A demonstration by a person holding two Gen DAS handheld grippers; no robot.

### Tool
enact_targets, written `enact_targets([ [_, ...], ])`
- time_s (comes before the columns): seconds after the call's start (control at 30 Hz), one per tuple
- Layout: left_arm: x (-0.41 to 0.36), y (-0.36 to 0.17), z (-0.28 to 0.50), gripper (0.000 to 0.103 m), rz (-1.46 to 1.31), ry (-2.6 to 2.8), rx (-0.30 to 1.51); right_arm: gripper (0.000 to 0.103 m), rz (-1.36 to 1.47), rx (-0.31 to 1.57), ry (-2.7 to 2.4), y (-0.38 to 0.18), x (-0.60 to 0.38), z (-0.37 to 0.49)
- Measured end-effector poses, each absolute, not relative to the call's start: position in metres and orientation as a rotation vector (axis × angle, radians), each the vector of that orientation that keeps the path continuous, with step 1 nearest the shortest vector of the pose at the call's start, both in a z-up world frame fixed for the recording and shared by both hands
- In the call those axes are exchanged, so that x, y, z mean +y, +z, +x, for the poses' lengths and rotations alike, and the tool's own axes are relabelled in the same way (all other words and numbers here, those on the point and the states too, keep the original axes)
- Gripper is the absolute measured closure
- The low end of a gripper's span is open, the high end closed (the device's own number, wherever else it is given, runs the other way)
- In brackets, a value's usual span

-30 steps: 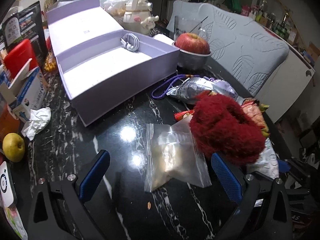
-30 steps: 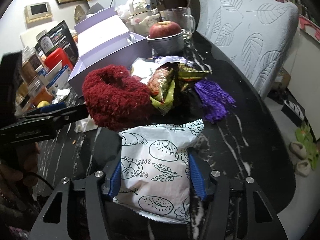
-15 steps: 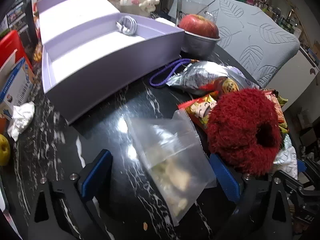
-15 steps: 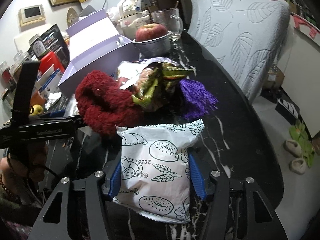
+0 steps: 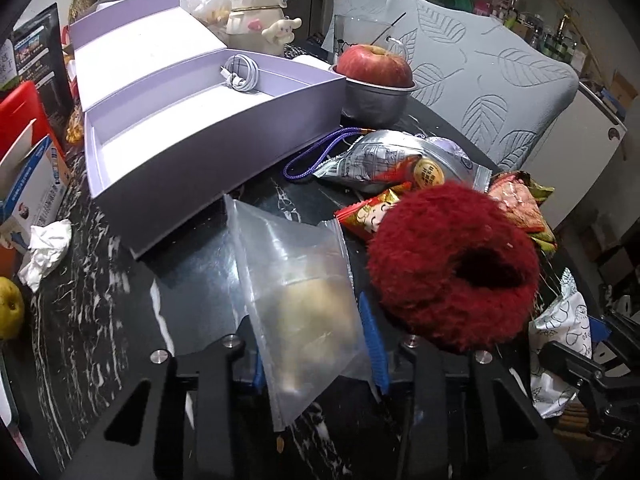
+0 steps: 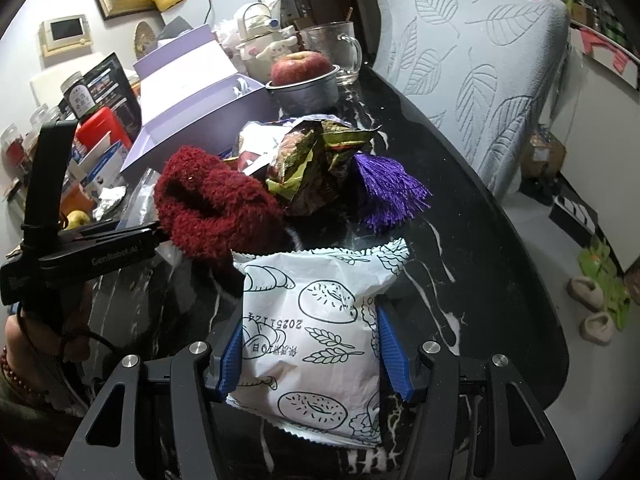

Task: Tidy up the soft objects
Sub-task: 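Lift and carry the pastry packet and zip bag toward the lavender box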

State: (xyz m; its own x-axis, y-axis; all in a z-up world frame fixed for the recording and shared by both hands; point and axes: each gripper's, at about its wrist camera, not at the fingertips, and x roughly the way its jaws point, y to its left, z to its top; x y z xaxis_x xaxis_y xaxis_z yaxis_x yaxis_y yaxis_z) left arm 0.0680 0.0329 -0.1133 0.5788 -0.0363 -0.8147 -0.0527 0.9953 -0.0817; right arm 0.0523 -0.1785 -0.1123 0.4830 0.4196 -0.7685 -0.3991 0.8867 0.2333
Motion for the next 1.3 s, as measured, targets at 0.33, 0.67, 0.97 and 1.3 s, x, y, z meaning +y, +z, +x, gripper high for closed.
enact_targets([
  [0.33, 0.043, -0.104, 0.026, 0.069, -0.133, 0.057, 0.923, 0.045, 0.011, 0.935, 0.562, -0.112, -0.171, 0.04],
  [0.67, 0.059, -0.089, -0.021, 0.069, -0.164, 0.105, 0.864, 0.046, 0.017, 0.927, 0.649, -0.111, -0.156, 0.018],
  [0.97, 0.074, -0.075, -0.054, 0.069, -0.199, 0.155, 0.809, 0.048, 0.002, 0.907, 0.732, -0.108, -0.138, 0.003],
  [1.3, 0.096, -0.06, -0.069, 0.069, -0.238, 0.225, 0.749, 0.049, -0.023, 0.856, 0.835, -0.09, -0.113, 0.001],
])
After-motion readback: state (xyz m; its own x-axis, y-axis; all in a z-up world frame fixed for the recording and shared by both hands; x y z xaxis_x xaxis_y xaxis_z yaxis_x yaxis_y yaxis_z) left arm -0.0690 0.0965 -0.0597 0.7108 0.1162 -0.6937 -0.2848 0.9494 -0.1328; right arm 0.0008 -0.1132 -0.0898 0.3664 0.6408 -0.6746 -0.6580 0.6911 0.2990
